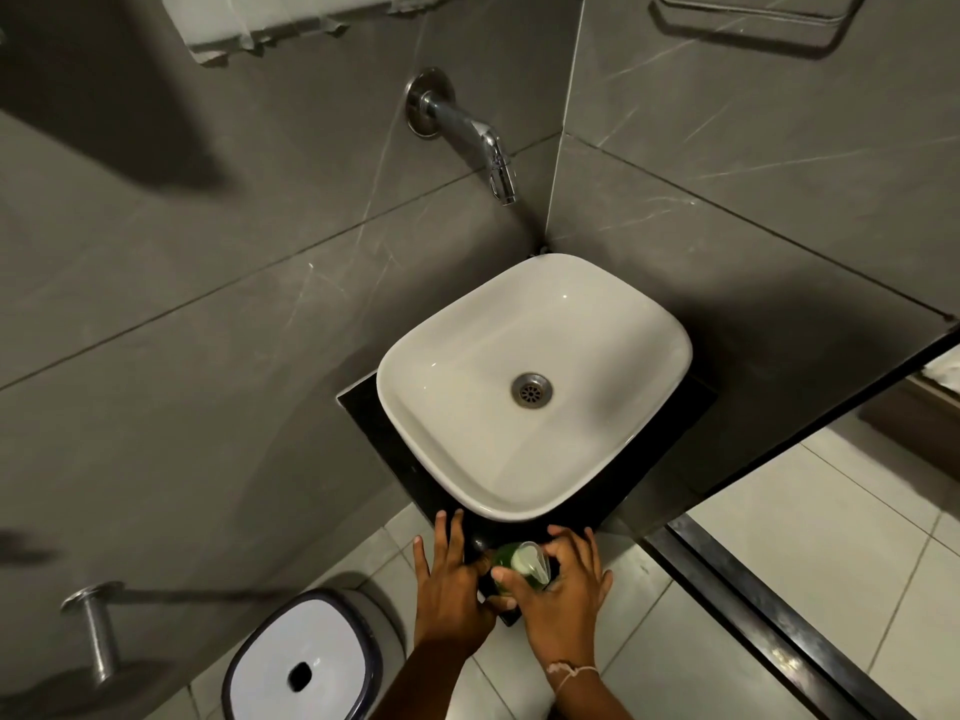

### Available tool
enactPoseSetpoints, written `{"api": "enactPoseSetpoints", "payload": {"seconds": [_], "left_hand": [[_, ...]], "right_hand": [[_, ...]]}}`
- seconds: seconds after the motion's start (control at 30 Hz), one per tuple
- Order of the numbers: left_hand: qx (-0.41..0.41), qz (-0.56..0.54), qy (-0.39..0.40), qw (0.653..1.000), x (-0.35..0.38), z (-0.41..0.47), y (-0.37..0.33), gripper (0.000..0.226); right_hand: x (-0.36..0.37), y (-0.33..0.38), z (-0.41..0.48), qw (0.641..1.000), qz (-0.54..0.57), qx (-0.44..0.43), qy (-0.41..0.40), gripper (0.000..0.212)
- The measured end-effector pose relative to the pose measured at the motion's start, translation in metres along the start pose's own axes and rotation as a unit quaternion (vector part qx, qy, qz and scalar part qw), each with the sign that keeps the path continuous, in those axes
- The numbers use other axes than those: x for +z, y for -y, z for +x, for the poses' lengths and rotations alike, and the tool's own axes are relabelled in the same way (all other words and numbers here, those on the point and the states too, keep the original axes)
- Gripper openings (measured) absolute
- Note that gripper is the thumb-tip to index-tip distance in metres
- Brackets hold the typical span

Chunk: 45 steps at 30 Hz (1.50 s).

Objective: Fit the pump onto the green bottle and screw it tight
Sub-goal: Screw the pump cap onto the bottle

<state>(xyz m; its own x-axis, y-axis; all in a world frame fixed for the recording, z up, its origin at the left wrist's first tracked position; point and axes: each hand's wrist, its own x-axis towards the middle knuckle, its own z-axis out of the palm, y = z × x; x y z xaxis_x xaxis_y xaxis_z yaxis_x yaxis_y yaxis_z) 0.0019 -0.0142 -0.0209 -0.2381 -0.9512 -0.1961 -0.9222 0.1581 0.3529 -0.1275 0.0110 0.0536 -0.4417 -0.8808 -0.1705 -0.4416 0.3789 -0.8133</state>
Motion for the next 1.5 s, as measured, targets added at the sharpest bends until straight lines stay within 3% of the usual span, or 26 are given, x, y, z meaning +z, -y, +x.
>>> {"api": "enactPoseSetpoints", "payload": {"seconds": [0.23,0.3,0.43,0.6,0.7,0.83,1.0,1.2,1.37,1.43,1.5], "left_hand": [[0.009,0.008,-0.013,1.0,0.005,0.001,0.003,0.045],[0.004,0.013,-0.01,1.0,0.006,0.002,0.003,0.039],[0.003,-0.008,-0.028,1.0,0.008,0.002,0.004,0.024],[0.012,0.017,-0.012,1.0,0.006,0.003,0.003,0.045],[0.011,0.019,-0.01,1.0,0.003,0.002,0.002,0.04],[0.008,0.02,-0.01,1.0,0.002,0.001,0.001,0.036],[0.009,0.031,-0.001,0.999,0.001,0.002,0.0,0.044],[0.002,0.028,-0.007,1.0,-0.001,0.0,-0.003,0.023],[0.013,0.041,-0.007,0.999,-0.002,0.001,-0.001,0.043],[0.012,0.039,-0.005,0.999,-0.002,0.001,-0.002,0.044],[0.006,0.032,-0.008,0.999,-0.001,0.0,-0.001,0.037]], "right_hand": [[-0.004,-0.011,-0.002,0.999,0.014,-0.035,0.034,0.047],[-0.003,-0.007,0.002,0.999,-0.007,-0.03,0.013,0.038],[0.002,-0.003,0.002,0.999,-0.016,-0.027,-0.009,0.043],[-0.005,-0.017,-0.002,0.998,-0.006,-0.047,0.036,0.054],[-0.004,-0.012,0.001,0.999,-0.015,-0.037,0.004,0.036],[0.001,-0.007,0.0,0.999,-0.022,-0.027,-0.01,0.043],[-0.003,-0.013,0.0,0.998,0.019,-0.047,0.042,0.038],[0.005,0.001,0.002,1.0,-0.001,-0.014,-0.005,0.041],[-0.003,-0.014,-0.002,0.998,0.012,-0.049,0.04,0.05],[-0.005,-0.013,0.001,0.999,0.008,-0.042,0.026,0.039],[-0.003,-0.008,0.003,0.999,-0.02,-0.031,0.007,0.042]]}}
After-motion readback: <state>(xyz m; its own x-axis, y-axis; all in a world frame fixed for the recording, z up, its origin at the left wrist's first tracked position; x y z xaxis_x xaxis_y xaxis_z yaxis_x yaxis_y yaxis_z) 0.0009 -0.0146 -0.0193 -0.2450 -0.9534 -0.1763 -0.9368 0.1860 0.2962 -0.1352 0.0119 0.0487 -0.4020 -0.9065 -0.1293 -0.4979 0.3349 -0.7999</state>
